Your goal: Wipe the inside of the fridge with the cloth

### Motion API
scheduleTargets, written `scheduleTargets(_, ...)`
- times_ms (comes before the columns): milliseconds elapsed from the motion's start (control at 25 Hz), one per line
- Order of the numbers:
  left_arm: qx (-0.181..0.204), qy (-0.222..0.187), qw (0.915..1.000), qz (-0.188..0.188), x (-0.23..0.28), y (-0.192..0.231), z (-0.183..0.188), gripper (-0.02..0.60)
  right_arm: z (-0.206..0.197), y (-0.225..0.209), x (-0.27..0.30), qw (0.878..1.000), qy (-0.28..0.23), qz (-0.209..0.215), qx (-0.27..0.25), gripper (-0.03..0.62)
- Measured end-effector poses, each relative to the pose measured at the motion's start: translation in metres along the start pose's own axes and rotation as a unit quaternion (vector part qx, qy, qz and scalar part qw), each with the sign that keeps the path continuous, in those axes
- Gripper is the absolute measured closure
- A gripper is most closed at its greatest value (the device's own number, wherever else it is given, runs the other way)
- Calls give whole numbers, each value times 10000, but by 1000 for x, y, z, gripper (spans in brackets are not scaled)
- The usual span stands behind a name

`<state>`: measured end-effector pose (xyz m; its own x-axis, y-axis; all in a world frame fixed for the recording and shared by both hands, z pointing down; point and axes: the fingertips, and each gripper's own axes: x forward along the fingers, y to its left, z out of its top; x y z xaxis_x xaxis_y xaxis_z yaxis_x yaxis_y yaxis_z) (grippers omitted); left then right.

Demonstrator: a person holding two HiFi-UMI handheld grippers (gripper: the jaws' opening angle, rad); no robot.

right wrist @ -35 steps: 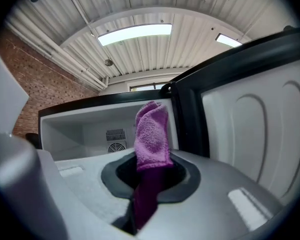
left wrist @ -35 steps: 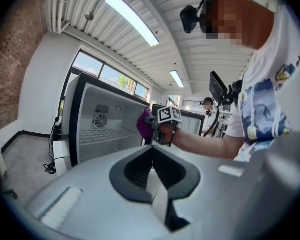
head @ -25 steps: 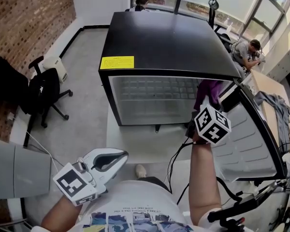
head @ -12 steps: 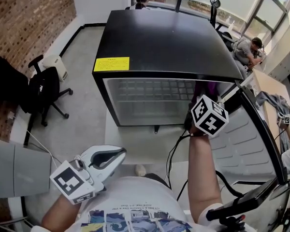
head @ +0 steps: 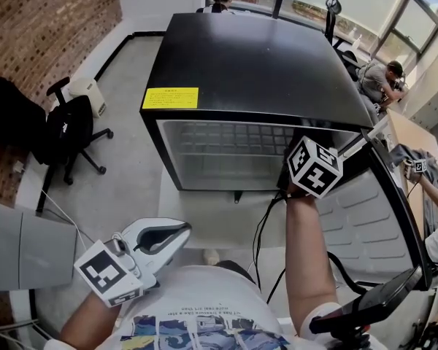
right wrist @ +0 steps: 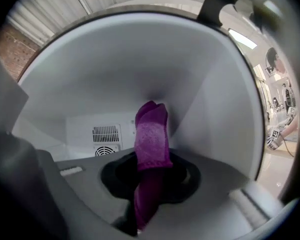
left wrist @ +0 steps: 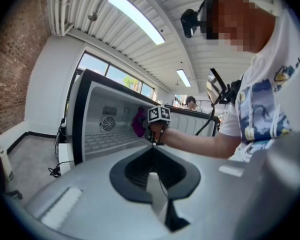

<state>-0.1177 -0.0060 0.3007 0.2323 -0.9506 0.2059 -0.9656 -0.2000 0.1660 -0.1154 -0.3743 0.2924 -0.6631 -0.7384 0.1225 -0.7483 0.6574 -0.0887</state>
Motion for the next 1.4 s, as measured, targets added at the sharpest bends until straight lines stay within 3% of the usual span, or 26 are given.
scheduleTargets(720, 151, -65, 9982, -569, 15, -37, 6, 574, -15, 27, 52, 9979, 100, 355, -529, 540)
scheduleTargets(960, 105, 11, 9985, -542, 7, -44, 3, 574, -18, 28, 70, 9969, 278, 320, -657, 540)
scheduleTargets(1200, 83, -8, 9989, -457, 6, -45, 7, 575, -37, 23, 86, 9958, 735, 332, -427, 540)
scheduleTargets(1400, 78, -10, 9991, -427, 9, -43, 8, 574, -21, 36, 88, 9958, 493, 563, -519, 539)
